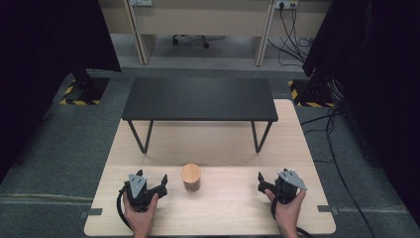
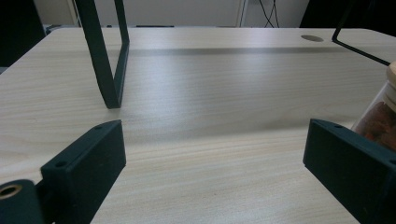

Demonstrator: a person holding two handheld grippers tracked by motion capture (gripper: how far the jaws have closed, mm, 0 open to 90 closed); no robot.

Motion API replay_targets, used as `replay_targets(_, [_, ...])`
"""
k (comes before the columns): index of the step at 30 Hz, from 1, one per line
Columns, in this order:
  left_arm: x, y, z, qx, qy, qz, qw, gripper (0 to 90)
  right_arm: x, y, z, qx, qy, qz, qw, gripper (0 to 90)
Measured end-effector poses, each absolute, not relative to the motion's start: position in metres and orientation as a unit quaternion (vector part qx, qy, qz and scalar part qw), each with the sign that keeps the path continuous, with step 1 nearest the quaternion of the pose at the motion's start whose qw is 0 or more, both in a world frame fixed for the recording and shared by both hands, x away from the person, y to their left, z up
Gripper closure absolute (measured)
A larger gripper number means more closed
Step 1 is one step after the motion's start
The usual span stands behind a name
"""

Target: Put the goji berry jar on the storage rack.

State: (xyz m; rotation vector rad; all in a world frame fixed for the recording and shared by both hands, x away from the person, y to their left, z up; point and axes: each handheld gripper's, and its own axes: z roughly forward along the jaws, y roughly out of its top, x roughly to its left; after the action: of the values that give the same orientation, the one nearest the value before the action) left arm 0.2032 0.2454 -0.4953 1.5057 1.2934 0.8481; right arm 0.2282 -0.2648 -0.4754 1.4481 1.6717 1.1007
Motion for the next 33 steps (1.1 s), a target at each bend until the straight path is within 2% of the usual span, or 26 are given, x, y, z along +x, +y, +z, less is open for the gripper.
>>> replay_targets(10, [0.201,0.255,-0.497,0.622,0.515,0.33,0.489,4.9,0.23,-0.269,-0.475,0.558,0.638,0.425,0.319,1.6])
replay_targets(15, [0.2,0.276,-0.5,0.642,0.477,0.303,0.518,4.6,0.231,-0.272,-0.475,0.564,0.633,0.43,0.312,1.5])
replay_targets(20, [0.2,0.291,-0.505,0.672,0.412,0.267,0.554,4.6,0.232,-0.273,-0.474,0.563,0.635,0.429,0.308,1.5])
replay_targets(27, [0.214,0.281,-0.503,0.708,0.363,0.237,0.558,5.2,0.233,-0.273,-0.473,0.562,0.637,0.428,0.307,1.5])
replay_targets(33, [0.221,0.264,-0.497,0.718,0.365,0.243,0.54,4.8,0.233,-0.272,-0.473,0.562,0.638,0.427,0.308,1.5])
